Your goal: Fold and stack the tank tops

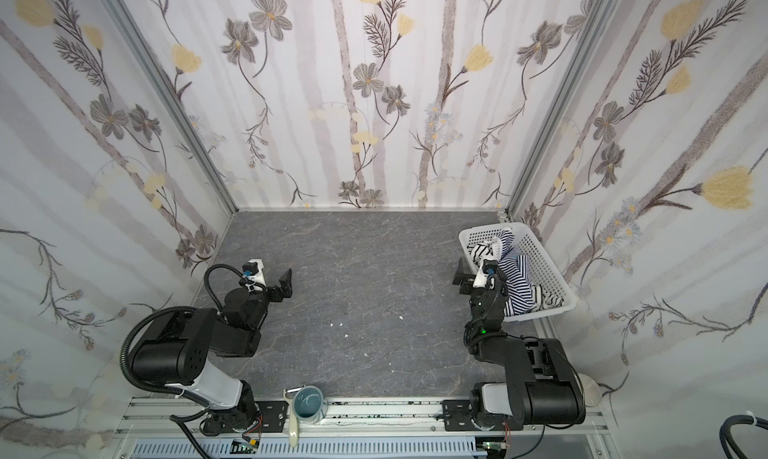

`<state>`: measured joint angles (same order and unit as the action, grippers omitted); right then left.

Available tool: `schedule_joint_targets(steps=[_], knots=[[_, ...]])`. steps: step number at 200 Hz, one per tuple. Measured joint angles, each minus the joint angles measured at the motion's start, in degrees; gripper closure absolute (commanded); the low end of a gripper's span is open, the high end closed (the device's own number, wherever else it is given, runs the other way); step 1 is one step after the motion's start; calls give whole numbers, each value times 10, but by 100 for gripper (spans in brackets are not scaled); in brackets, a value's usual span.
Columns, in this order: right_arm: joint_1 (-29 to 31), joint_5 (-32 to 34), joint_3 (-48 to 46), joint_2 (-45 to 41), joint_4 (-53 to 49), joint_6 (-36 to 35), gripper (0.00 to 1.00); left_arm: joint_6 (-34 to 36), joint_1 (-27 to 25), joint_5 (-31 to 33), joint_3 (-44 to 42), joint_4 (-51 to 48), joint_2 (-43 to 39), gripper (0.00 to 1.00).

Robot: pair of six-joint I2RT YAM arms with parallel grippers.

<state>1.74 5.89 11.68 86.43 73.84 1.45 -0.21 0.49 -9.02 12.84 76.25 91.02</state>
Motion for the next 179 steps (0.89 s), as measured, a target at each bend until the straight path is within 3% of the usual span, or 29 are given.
schedule_joint_targets(steps=[37, 75, 100, 117, 157, 179], knots=[[0, 0, 0, -1, 0, 0, 0, 0, 0, 5, 0, -9, -14, 0], [16, 6, 27, -79, -83, -2, 0, -2, 1, 13, 12, -75, -125, 0], [14, 25, 125, -158, -243, 34, 0, 2, 1, 27, 46, -118, -157, 0], [1, 40, 223, -165, -368, 69, 0, 14, 2, 43, 102, -192, -154, 0], [-72, 105, 554, -58, -733, 198, 0, 41, 0, 34, 340, -486, -114, 0], [-128, 73, 606, -22, -844, 239, 0, 52, -11, 5, 423, -620, -91, 0]])
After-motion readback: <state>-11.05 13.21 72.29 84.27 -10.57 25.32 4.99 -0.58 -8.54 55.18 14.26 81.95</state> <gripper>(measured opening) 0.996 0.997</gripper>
